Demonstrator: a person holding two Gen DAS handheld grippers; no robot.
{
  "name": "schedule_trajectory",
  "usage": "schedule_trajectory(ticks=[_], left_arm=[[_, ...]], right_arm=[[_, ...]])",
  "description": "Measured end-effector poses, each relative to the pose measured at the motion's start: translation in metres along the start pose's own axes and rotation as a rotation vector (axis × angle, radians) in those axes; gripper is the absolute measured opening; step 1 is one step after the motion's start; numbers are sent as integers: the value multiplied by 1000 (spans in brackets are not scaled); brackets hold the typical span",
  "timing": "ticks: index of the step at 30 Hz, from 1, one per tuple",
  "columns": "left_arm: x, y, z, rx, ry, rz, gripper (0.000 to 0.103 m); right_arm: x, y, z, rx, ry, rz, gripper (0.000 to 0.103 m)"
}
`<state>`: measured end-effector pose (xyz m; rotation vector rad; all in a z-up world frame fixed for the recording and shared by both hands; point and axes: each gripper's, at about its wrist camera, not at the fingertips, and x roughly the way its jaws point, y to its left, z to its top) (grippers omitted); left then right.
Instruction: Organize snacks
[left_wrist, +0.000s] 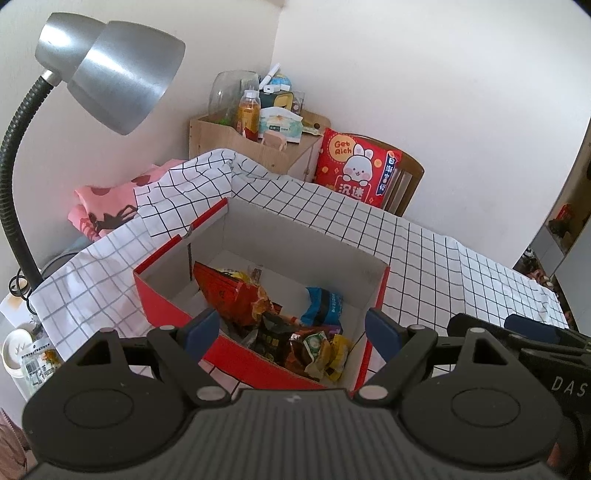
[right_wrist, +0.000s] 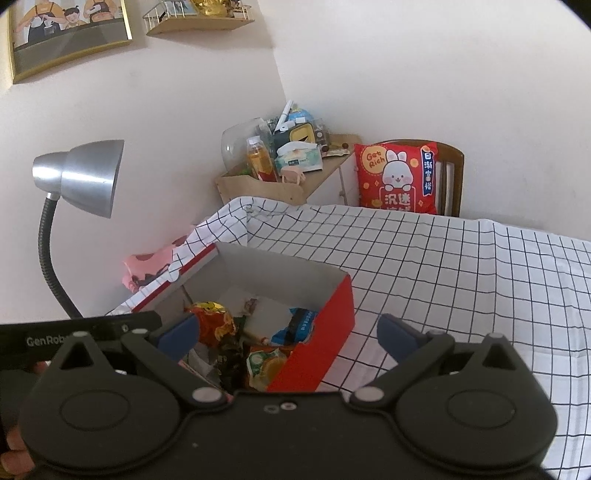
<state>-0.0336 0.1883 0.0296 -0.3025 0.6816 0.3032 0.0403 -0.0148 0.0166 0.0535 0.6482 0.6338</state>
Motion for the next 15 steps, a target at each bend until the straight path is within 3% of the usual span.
schedule_trajectory(ticks=[15], left_arm=[[8,-17,-6,37,46,-26,86]], right_arm=[[0,-13,-5,38,13,-17,103]])
